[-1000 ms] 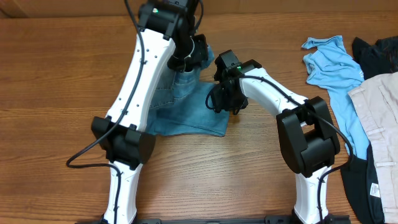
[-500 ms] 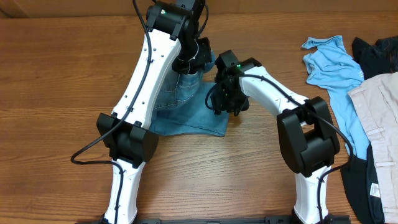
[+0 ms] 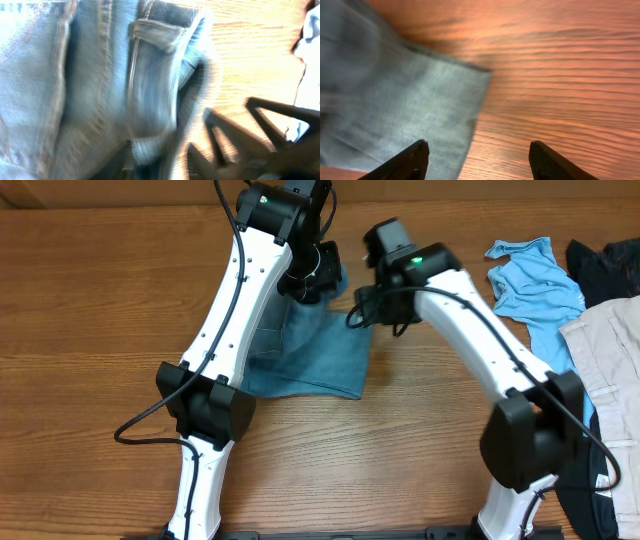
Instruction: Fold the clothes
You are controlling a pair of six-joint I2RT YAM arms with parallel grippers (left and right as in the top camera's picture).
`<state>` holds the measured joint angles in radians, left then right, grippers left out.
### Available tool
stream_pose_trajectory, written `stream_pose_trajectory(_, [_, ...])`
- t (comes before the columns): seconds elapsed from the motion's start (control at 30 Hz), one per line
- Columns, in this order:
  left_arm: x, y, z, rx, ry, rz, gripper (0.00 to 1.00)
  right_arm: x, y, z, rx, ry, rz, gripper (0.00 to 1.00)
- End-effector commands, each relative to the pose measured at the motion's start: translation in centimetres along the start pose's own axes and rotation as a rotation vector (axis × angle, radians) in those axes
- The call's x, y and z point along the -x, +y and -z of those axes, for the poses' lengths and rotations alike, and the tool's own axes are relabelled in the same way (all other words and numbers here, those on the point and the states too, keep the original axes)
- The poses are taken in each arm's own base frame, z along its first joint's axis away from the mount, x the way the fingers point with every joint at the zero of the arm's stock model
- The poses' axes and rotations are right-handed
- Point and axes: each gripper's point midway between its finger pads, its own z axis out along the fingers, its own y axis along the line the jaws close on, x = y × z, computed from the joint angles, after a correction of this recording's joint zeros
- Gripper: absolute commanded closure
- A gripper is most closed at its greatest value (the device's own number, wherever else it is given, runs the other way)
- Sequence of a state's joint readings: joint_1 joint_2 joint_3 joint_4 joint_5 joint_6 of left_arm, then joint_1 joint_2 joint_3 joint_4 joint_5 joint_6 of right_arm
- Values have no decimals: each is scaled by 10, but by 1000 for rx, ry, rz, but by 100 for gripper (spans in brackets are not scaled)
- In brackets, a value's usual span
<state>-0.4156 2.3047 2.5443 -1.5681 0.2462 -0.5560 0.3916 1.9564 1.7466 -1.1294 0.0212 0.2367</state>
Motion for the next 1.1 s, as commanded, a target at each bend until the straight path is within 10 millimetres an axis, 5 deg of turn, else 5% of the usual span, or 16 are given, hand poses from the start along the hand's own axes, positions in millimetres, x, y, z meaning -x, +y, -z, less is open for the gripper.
stream_pose_trajectory(0.0, [-3, -11, 6, -30, -10, -15, 40, 21, -26, 37, -21, -103, -84, 32])
stream_pose_trajectory(0.23, [-3, -12, 7, -36, -7, -26, 39, 21, -54, 44, -36, -100, -145, 32])
stream_pose_trajectory(0.37, [4, -3, 8, -4, -33, -67, 40, 15, -43, 44, 31, -65, -96, 30])
stream_pose_trajectory(0.53, [25, 43, 16, 138, -90, -54, 41, -1, 11, 50, 300, 4, 44, 28])
stream_pose_trajectory(0.7, [40, 104, 33, 298, -118, 37, 40, -16, 34, 45, 373, 56, 59, 27])
stream_pose_trajectory(0.83, [48, 152, 48, 390, -130, 117, 39, -36, 57, 19, 451, 115, 71, 27])
stream_pose_trajectory(1.07, [56, 187, 59, 396, -136, 196, 39, -62, 67, -31, 448, 184, 46, 24])
